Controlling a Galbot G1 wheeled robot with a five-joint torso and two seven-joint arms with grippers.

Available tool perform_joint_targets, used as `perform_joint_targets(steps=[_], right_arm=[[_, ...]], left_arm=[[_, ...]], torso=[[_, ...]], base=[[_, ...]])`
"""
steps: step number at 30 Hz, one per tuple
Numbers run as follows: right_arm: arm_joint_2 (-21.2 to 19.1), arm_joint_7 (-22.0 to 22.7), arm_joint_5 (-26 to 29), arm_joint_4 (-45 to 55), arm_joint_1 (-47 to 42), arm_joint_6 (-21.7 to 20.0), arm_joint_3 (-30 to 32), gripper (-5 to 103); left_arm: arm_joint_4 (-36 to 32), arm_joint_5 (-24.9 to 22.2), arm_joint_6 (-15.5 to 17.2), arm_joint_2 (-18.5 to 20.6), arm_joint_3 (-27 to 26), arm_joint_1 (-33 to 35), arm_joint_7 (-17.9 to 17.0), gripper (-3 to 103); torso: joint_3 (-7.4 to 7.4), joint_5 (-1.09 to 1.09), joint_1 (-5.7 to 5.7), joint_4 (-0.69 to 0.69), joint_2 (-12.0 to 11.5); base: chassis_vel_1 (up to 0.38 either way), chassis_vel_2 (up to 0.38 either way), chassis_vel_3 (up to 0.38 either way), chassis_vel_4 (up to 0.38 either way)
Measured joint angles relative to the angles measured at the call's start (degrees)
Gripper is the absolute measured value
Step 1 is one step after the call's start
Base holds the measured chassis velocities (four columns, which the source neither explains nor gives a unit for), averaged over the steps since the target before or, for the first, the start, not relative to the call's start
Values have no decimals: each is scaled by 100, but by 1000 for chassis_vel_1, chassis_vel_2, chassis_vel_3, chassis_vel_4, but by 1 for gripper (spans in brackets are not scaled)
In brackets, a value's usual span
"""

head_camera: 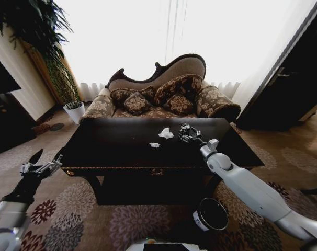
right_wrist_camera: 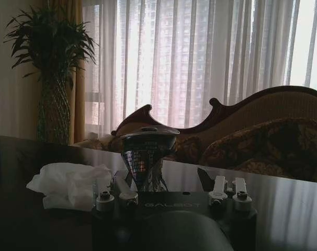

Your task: Move to the front of the table and place the trash on the table into the trash bin.

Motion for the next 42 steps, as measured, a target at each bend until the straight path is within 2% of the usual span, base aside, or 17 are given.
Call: perform_joint_targets(steps=[1,3,4,7,9,12,14,19,25,29,31,32,33,34,37,40,42], right_arm=[[0,-6,-4,-4,-13,5,9,71],[0,-20,-10,-9,-34,17,26,60],[0,-20,-10,-9,-34,17,26,60],[17,-32,-26,-17,-50,27,48,44],[20,-34,-26,-17,-51,27,50,44],[27,-56,-29,-10,-67,32,69,27],[25,-58,-29,-6,-71,32,71,27],[-10,-71,-23,63,-164,35,164,2],[-69,-96,-10,261,-506,35,454,0],[-153,-107,57,664,-1130,7,945,0],[-244,-104,76,1090,-1762,-83,1492,0],[-244,-104,76,1090,-1762,-83,1492,0],[-252,-98,76,1286,-2053,-124,1796,0],[-241,-81,78,1478,-2362,-150,2095,0],[-157,-60,80,1720,-2813,-165,2450,0],[93,-44,72,2184,-3617,-217,3170,0],[135,-42,68,2261,-3739,-225,3276,0]], left_arm=[[1,1,0,1,6,-3,0,100],[2,6,0,2,12,-7,0,100],[2,6,0,2,12,-7,0,100],[5,11,1,3,22,-15,0,100],[8,12,1,3,23,-16,0,100],[30,28,1,-4,27,-34,0,100],[34,29,1,-4,26,-37,0,100],[36,30,2,-11,25,-47,1,100],[25,30,-1,-13,30,-57,1,100],[24,27,-7,-7,52,-105,2,100],[48,24,-11,2,104,-179,3,100],[48,24,-11,2,104,-179,3,100],[66,19,-11,11,133,-239,3,100],[86,13,-11,13,171,-298,0,100],[116,15,-11,11,235,-367,-4,100],[187,74,-11,-46,409,-503,-7,100],[196,83,-11,-58,436,-521,-8,100]], torso=[[0,0,0,0,0],[0,0,0,0,0],[0,0,0,0,0],[-1,0,0,-1,0],[0,0,0,-1,0],[-1,-1,0,0,0],[-1,-1,0,0,0],[0,2,0,0,0],[0,2,0,0,0],[0,4,0,0,-1],[-1,-1,0,0,0],[-1,-1,0,0,0],[0,3,0,-2,0],[-1,-2,0,0,0],[-1,1,0,-1,0],[-1,-1,-1,-2,0],[-1,0,0,-1,0]], base=[[0,0,0,0],[0,0,0,0],[0,0,0,0],[0,0,0,0],[0,0,0,0],[0,0,0,0],[0,0,0,0],[0,0,0,0],[0,0,0,0],[0,0,0,0],[0,0,0,0],[0,0,0,0],[0,0,0,0],[0,0,0,0],[0,0,0,0],[0,0,0,0],[0,0,0,0]])
